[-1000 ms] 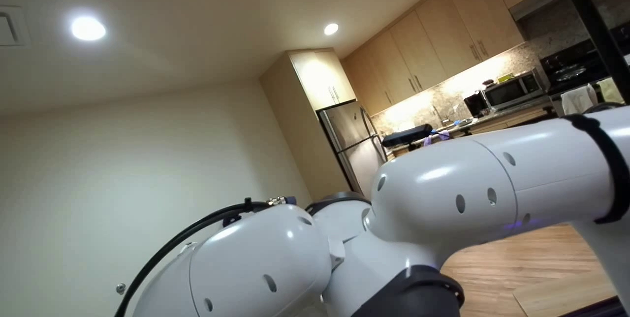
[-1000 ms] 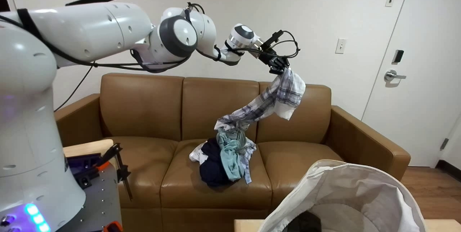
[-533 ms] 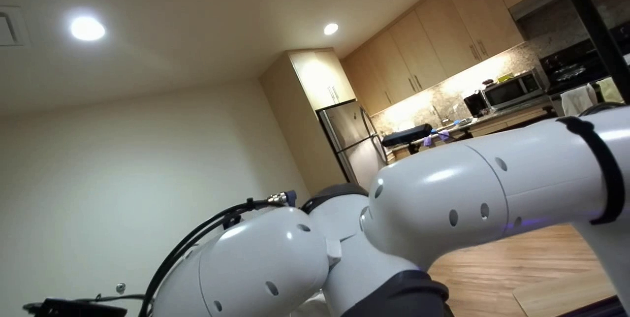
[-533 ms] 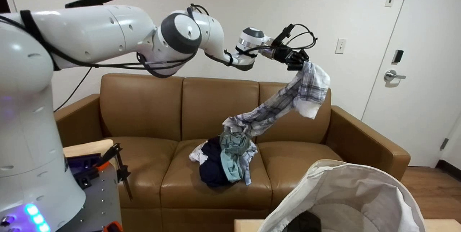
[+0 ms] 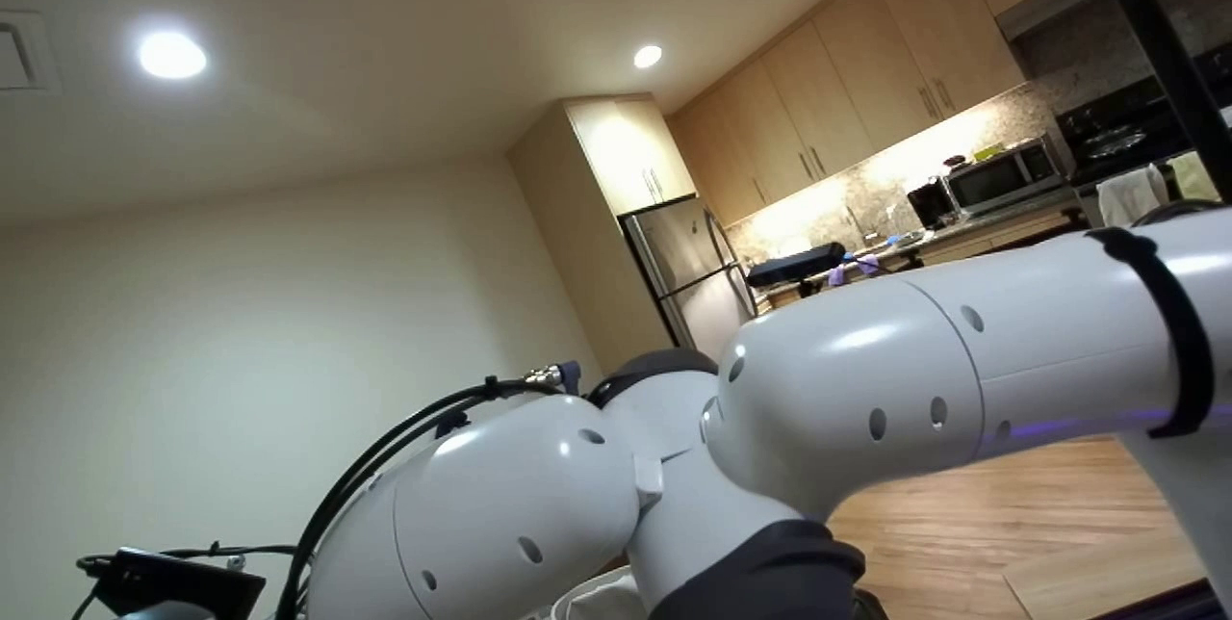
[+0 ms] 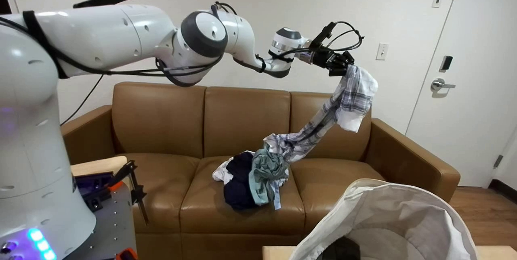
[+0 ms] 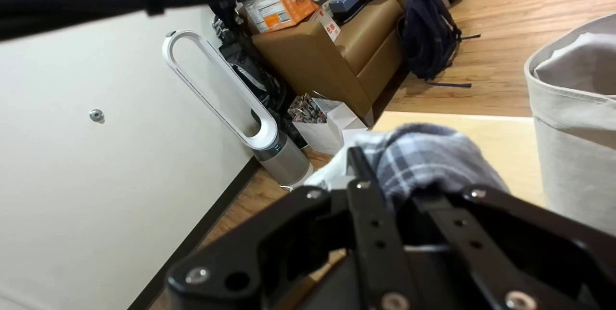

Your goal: Put the black cloth in the laundry bag

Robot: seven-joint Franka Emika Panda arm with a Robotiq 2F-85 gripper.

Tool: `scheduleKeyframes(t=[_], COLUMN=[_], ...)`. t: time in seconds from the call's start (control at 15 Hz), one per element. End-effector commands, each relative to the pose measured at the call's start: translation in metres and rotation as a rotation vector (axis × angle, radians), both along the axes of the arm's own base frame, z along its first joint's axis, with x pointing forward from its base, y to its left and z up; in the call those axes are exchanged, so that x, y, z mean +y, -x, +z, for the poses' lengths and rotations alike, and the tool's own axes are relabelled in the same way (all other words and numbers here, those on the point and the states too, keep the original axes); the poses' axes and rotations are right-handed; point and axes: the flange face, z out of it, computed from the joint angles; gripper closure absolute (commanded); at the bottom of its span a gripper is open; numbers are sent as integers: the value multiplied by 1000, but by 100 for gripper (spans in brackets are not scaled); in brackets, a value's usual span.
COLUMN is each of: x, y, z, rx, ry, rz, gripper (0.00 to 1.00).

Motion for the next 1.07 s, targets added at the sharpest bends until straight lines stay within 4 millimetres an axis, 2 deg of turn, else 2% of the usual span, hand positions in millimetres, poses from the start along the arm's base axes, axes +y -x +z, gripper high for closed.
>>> scheduleKeyframes(t=[0.0,0.07,0.33,0.4,0.47,0.8,0.87,1.0], x=[-7,-1,-7,-8,-8,10,12,51], y=[1,0,-1,0,-1,8,12,21], z=[10,1,5,-5,-19,-122,-134,-163], rx=[58,19,39,27,18,-12,-15,-14], ry=[140,37,96,-53,-97,-374,-434,-537], rz=[-15,3,-1,-16,-17,-107,-128,-131], gripper=[91,91,92,91,92,91,91,91])
